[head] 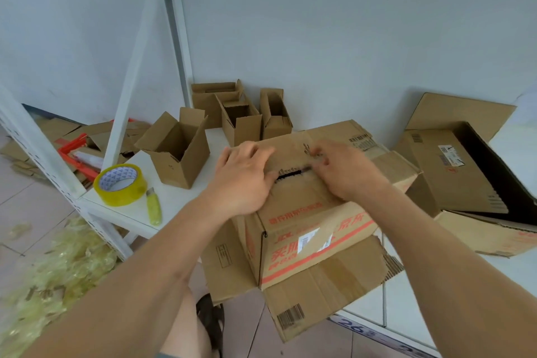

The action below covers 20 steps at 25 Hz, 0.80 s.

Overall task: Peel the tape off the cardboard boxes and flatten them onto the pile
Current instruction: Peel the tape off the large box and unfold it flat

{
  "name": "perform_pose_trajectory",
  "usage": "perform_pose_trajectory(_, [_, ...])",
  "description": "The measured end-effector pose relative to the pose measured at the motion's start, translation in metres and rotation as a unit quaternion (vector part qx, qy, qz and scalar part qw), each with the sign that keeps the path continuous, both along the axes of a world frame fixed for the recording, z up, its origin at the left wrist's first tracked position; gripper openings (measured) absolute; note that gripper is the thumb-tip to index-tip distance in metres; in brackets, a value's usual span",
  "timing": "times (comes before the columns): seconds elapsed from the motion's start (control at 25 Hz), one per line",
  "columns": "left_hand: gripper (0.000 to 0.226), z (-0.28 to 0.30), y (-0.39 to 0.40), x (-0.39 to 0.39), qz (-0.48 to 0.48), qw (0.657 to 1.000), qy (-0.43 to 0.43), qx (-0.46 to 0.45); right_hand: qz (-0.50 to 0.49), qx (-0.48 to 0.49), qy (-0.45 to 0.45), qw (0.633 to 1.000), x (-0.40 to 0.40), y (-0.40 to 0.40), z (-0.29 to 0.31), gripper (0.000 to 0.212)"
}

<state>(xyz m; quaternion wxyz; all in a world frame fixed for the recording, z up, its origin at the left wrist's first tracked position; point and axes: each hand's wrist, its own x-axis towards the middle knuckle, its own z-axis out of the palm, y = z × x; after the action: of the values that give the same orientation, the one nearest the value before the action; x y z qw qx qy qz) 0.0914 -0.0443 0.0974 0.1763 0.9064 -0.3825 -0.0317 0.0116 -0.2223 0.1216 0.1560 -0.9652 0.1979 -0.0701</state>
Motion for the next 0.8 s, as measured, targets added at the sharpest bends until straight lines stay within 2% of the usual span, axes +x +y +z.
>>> perform_pose_trajectory(0.12, [0.042, 0.014, 0.011, 0.019, -0.056, 0.997, 0.037, 0.049, -0.123, -0.070, -0.027, 0.990, -0.023, -0.038, 0.003, 0.024])
perform_pose_trajectory(0.2, [0.039, 0.020, 0.010, 0.027, -0.077, 0.994, 0.036, 0.075, -0.094, -0.124, 0.010, 0.988, -0.027, -0.027, 0.002, 0.029])
perform_pose_trajectory(0.28, [0.038, 0.021, -0.003, 0.021, -0.055, 0.994, 0.022, 0.096, -0.023, -0.171, 0.046, 0.984, -0.019, 0.000, 0.000, 0.036])
perform_pose_trajectory(0.36, [0.044, 0.015, -0.018, 0.003, -0.007, 0.995, -0.013, 0.095, -0.003, -0.144, 0.021, 0.989, -0.016, 0.011, -0.003, 0.041])
perform_pose_trajectory(0.4, [0.045, 0.008, -0.024, -0.005, 0.006, 0.995, -0.037, 0.089, -0.008, -0.128, 0.004, 0.992, -0.016, 0.011, -0.004, 0.035])
perform_pose_trajectory(0.48, [0.045, -0.001, -0.025, -0.010, 0.002, 0.995, -0.068, 0.076, -0.061, -0.090, -0.010, 0.994, -0.023, -0.009, -0.005, 0.018])
perform_pose_trajectory(0.56, [0.045, 0.000, -0.019, -0.003, -0.011, 0.996, -0.062, 0.066, -0.151, -0.061, -0.054, 0.985, -0.037, -0.038, 0.001, 0.024])
perform_pose_trajectory(0.64, [0.042, 0.003, -0.018, 0.003, -0.027, 0.995, -0.069, 0.066, -0.196, -0.082, -0.055, 0.976, -0.043, -0.049, 0.001, 0.022])
perform_pose_trajectory(0.72, [0.042, 0.006, -0.022, 0.001, -0.043, 0.994, -0.075, 0.073, -0.142, -0.132, -0.007, 0.981, -0.038, -0.028, -0.003, 0.025])
perform_pose_trajectory(0.8, [0.049, 0.008, -0.023, -0.002, -0.049, 0.992, -0.076, 0.090, -0.073, -0.121, 0.007, 0.990, -0.031, -0.004, -0.006, 0.036])
